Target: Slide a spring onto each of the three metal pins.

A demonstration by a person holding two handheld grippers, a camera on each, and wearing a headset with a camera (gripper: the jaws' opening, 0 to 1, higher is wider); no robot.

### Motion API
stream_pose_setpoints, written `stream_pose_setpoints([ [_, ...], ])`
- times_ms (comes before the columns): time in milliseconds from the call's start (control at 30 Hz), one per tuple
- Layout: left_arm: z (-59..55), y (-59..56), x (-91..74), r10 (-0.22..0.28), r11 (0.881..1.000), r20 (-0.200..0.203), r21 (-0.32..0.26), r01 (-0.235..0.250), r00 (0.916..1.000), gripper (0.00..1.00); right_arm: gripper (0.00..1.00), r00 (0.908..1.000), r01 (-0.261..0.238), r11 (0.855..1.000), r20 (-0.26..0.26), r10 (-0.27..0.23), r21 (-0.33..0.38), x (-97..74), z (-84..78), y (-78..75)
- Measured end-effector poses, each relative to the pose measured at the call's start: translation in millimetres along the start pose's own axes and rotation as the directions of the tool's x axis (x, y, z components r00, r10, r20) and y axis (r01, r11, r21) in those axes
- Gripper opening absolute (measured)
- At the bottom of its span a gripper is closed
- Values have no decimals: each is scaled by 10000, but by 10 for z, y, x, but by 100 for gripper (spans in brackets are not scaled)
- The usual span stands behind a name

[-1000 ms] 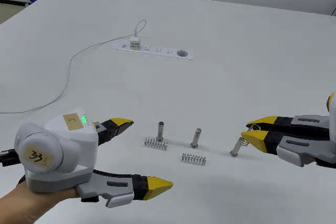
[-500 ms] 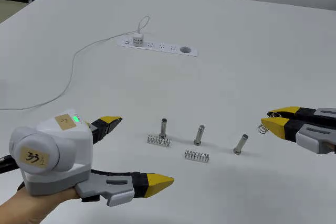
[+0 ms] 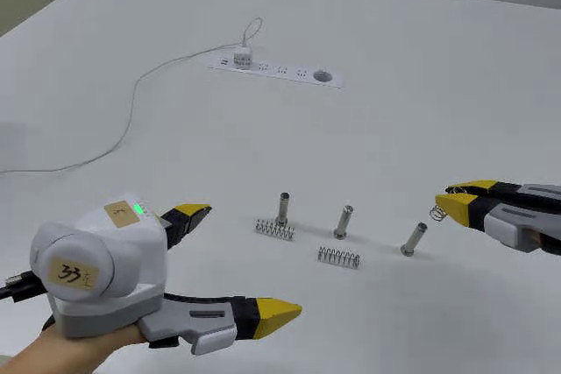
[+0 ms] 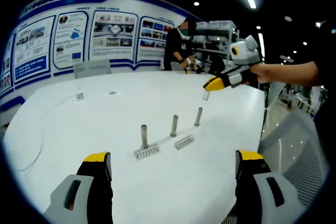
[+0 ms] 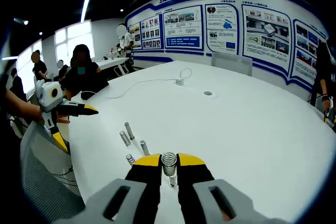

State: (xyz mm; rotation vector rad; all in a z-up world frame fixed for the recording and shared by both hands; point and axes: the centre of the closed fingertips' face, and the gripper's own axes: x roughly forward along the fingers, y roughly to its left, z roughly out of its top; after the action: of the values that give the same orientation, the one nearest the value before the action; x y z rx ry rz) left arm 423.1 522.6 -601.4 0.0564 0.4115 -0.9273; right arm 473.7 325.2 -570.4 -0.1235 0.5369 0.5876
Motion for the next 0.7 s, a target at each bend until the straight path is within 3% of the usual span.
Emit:
stream_pose_setpoints([
  [133,21,10,-11,60,9999,120,-154,-59,9999,100,11,9999,-8,10000,-153,8,33,67,-46,-12],
  [367,-37,54,-12,168,9997,-121,-195,-171,9998,100,11,9982,198,9998,-567,-203,-93,163,-144,-57],
  [533,-49,65,-12,202,9996,-159,-184,-205,9997,100,12,9973,81,9998,-733,-69,163,205,-212,-53],
  [700,-74,60,-8,176,9997,-272,-150,-180,9995,100,12,9938,91,9999,-1104,-103,-118,263,-339,-34],
])
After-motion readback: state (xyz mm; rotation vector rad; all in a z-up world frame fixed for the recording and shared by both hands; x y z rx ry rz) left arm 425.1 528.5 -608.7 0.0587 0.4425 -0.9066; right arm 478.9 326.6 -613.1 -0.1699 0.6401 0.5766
